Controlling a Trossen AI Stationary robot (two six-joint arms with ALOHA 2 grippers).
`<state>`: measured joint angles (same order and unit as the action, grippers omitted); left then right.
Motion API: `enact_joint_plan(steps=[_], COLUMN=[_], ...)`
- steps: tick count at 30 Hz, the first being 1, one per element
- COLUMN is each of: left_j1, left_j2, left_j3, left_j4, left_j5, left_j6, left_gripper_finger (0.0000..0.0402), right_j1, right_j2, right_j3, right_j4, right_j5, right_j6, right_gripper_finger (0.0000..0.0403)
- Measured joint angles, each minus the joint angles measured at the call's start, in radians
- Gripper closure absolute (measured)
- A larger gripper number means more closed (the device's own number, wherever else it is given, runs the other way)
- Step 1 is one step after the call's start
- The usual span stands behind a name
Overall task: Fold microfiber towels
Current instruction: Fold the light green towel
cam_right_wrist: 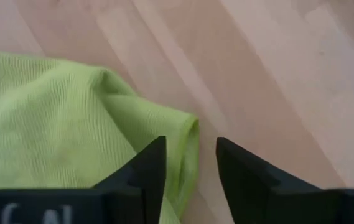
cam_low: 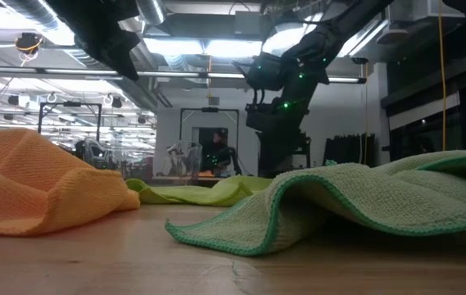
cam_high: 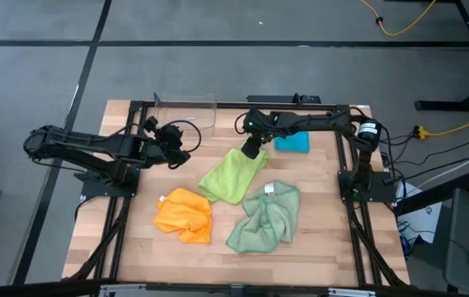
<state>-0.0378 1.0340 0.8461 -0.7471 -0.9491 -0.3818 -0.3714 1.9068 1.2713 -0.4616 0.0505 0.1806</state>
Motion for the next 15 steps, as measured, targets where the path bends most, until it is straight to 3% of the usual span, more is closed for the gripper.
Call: enact_joint_plan(steps=[7, 15], left_j1=[0.0, 0.0], left_j2=[0.0, 0.0], left_j3=[0.0, 0.0], left_j4=[0.0, 0.0], left_j5=[0.0, -0.001], left_j6=[0.0, 0.0], left_gripper_finger=[0.0327, 0.0327], right_j1=[0.0, 0.0], right_j2=[0.042, 0.056], right_j3=[0.0, -0.001], right_j4=[0.027, 0.064], right_j5=[-0.026, -0.027], right_j6=[0.024, 0.021], right_gripper_finger=[0.0223, 0.0237])
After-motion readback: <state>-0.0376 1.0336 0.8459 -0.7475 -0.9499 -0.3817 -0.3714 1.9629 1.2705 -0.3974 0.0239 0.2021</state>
